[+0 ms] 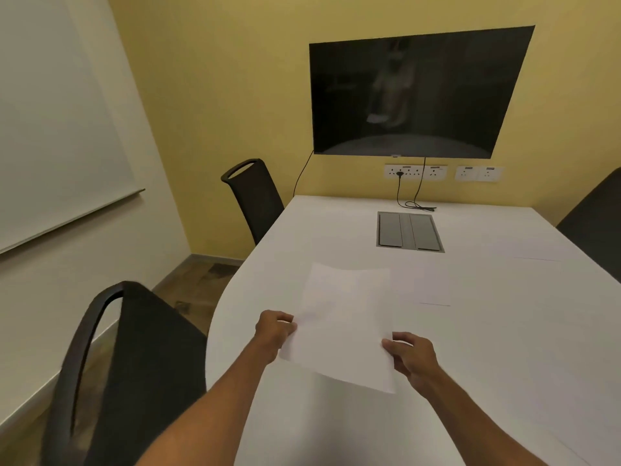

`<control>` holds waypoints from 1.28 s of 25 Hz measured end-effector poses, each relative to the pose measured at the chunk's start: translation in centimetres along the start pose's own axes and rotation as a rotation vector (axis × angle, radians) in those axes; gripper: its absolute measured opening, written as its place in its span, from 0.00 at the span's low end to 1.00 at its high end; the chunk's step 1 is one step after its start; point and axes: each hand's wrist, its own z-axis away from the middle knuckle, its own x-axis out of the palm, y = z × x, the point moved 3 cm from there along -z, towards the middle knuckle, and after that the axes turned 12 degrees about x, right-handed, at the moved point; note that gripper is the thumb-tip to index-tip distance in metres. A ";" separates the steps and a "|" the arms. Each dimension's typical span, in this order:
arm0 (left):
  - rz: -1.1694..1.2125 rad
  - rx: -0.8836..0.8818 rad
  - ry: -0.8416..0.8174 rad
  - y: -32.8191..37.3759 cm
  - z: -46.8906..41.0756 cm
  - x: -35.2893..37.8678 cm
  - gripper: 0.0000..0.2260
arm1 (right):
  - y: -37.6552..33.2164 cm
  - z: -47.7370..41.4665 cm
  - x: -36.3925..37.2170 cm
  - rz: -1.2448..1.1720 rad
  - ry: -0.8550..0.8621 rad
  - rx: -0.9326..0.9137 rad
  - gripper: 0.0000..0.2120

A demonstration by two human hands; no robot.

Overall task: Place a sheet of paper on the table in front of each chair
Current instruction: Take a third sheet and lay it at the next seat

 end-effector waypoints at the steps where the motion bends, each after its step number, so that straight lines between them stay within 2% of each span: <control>1: 0.008 0.008 -0.006 -0.2 0.9 -1.4 0.09 | 0.8 1.3 0.9 -0.019 0.005 0.000 0.07; 9: 0.034 0.057 -0.050 -0.9 2.7 -9.4 0.10 | 4.5 7.0 6.7 -0.116 0.009 -0.022 0.07; 18: -0.005 0.056 -0.083 -1.5 -5.5 -10.4 0.07 | 4.0 2.2 10.7 -0.187 0.013 -0.009 0.07; 22: -0.041 -0.003 -0.191 -3.1 -8.3 -9.7 0.06 | 5.3 0.6 11.3 -0.204 0.065 0.034 0.07; 24: -0.047 -0.037 -0.262 -3.5 -9.3 -9.5 0.09 | 6.1 0.3 11.8 -0.219 0.080 0.050 0.07; 32: -0.121 -0.049 -0.487 -5.6 -16.5 -9.4 0.10 | 9.3 -1.2 15.8 -0.327 0.237 0.078 0.09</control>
